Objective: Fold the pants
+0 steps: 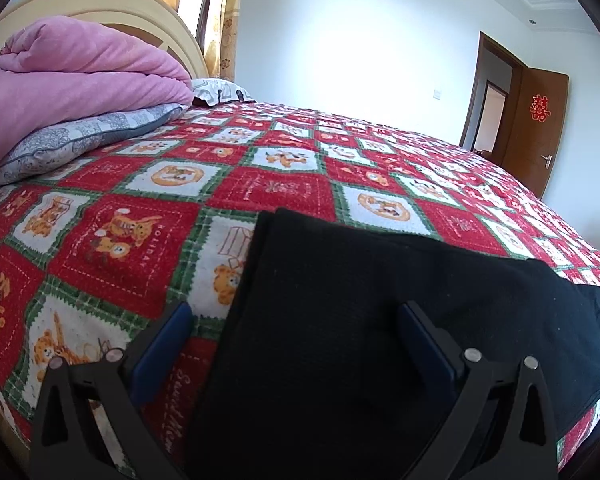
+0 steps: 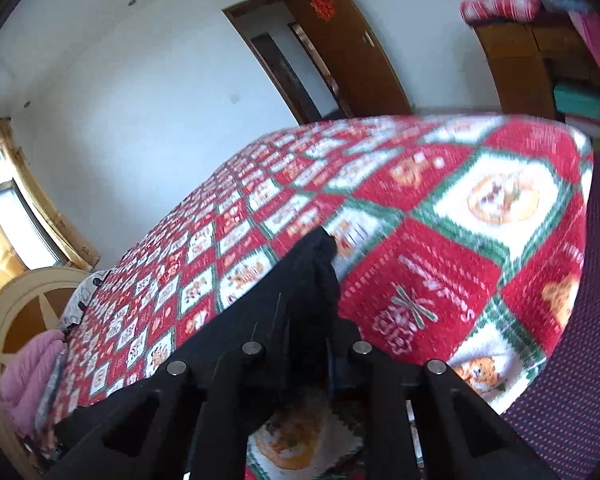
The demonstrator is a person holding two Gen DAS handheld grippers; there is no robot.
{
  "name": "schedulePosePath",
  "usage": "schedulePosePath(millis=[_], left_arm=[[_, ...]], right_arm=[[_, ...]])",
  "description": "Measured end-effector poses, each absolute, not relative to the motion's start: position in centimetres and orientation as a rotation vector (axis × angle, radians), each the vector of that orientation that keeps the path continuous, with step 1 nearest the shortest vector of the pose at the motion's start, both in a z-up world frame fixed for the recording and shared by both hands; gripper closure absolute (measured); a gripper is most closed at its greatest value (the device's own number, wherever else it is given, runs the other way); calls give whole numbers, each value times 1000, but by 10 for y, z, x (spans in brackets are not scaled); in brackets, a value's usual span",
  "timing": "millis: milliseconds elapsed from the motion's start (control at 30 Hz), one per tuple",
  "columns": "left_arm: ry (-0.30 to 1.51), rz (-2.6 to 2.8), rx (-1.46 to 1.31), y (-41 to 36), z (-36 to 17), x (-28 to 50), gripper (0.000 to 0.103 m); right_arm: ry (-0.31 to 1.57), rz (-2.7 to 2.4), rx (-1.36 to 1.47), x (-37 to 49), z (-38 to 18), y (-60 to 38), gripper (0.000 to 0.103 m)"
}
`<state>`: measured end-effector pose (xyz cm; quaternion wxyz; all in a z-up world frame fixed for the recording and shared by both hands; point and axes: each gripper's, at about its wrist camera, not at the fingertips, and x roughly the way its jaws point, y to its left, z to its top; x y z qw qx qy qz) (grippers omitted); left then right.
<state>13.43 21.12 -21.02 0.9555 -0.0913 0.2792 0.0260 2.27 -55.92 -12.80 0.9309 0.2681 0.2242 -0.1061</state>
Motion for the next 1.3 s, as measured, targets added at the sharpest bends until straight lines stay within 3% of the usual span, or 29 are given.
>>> schedulePosePath(millis=[300,533,1300], left_arm=[[574,56,-187,211,-210,134,0],[573,56,-187,211,-210,133,0],[572,57,-187,211,-210,133,0]], right_arm=[[354,-153,231,26,-75,-469,91],[348,-46,27,41,-67,-389,91],[419,175,-66,65,-97,-284,91]])
